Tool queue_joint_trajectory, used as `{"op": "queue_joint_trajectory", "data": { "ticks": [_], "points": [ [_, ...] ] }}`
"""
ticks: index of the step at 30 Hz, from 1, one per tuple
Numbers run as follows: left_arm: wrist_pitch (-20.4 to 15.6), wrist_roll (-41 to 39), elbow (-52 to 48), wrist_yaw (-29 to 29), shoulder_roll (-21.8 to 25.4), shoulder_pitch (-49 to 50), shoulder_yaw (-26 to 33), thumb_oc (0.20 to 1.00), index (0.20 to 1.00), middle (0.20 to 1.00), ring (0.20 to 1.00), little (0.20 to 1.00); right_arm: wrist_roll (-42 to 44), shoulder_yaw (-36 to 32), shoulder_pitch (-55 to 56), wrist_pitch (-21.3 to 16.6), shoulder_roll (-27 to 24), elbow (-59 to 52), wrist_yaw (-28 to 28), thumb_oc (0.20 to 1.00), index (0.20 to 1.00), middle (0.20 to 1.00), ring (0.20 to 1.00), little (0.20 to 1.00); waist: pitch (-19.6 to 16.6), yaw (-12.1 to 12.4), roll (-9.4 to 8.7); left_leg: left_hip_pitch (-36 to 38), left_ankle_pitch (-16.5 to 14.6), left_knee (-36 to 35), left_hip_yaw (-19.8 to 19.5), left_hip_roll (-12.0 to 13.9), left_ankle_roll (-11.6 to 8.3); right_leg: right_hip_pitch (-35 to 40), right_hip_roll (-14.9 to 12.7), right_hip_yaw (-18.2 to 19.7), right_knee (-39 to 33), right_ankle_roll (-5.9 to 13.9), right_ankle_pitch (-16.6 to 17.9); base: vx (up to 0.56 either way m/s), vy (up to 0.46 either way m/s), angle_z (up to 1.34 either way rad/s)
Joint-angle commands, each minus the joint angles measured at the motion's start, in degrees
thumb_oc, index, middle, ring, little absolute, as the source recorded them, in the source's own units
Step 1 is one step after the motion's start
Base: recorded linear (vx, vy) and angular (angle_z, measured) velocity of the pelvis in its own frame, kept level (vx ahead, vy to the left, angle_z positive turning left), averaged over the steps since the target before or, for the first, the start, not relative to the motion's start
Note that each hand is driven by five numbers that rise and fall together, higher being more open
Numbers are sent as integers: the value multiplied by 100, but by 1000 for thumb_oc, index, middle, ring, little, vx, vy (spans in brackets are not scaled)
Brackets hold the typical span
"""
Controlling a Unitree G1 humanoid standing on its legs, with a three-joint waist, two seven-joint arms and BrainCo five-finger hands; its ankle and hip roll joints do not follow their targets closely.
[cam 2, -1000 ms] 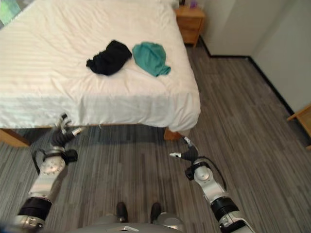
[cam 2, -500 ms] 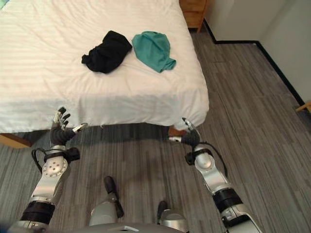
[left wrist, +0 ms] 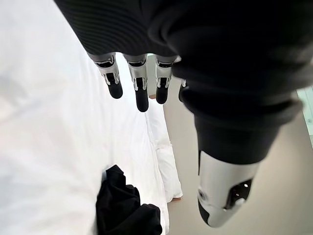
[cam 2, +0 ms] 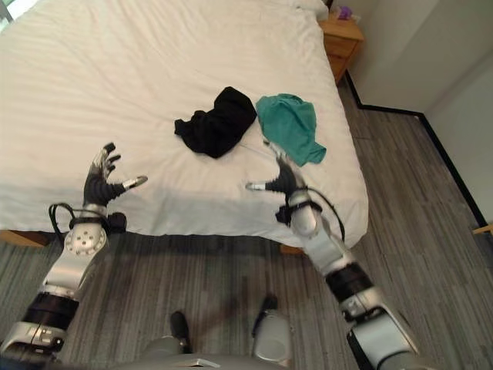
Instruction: Pick up bed clothes into laundry basket.
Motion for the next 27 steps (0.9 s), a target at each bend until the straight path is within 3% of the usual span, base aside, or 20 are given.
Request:
{"op": "queue_joint_trajectory", "data": {
  "ticks": [1, 3, 6, 12, 19, 27],
  "points": [
    [-361, -62, 81, 36, 252, -747, -266, 1000, 1000, 1000, 1000, 1000, -425, -88, -728, 401, -359, 629, -439, 1000, 1000, 1000, 1000, 1000, 79, -104, -71, 245, -199, 27, 476, 504, -640, 221, -51, 345, 54, 248, 12, 279, -150, 46],
    [-408, -129, 220, 80, 310, -1117, -337, 1000, 1000, 1000, 1000, 1000, -589, -45, -1100, 635, -612, 1003, -480, 1000, 1000, 1000, 1000, 1000, 40, -124, -173, 365, -283, 27, 444, 339, -630, 335, -85, 436, -158, 246, 159, 230, -115, 49],
    [-406, -173, 578, 289, 177, -1666, -442, 1000, 1000, 1000, 1000, 1000, -449, -115, -1492, 711, -728, 1291, -711, 1000, 1000, 1000, 1000, 1000, -37, -193, -93, 435, -251, 27, 458, 274, -644, 391, -115, 401, -202, 241, 320, 184, -96, 24],
    [-222, 144, 1006, 294, 12, -1853, -673, 1000, 1000, 1000, 1000, 1000, -559, 175, -1877, 761, -739, 1431, -662, 1000, 1000, 1000, 1000, 1000, -101, -316, 127, 528, -283, 33, 545, 358, -715, 516, -72, 333, -201, 224, 321, 123, -94, -10],
    [-277, -97, 1620, 312, -4, -2456, -953, 1000, 1000, 1000, 1000, 1000, -379, 976, -3077, 756, -671, 2587, -516, 1000, 1000, 1000, 1000, 1000, 1, -279, 370, 404, -78, 27, 655, 581, -916, 460, 23, 281, -201, 145, 246, 61, -93, 5],
    [-294, -138, 2344, 474, -50, -3456, -1362, 1000, 1000, 1000, 1000, 1000, -226, 1489, -3982, 727, -435, 3469, -494, 1000, 1000, 1000, 1000, 1000, 116, -210, 499, 198, 108, 27, 647, 719, -1057, 370, 48, 153, -201, 121, 209, 29, -58, 8]
  ]
}}
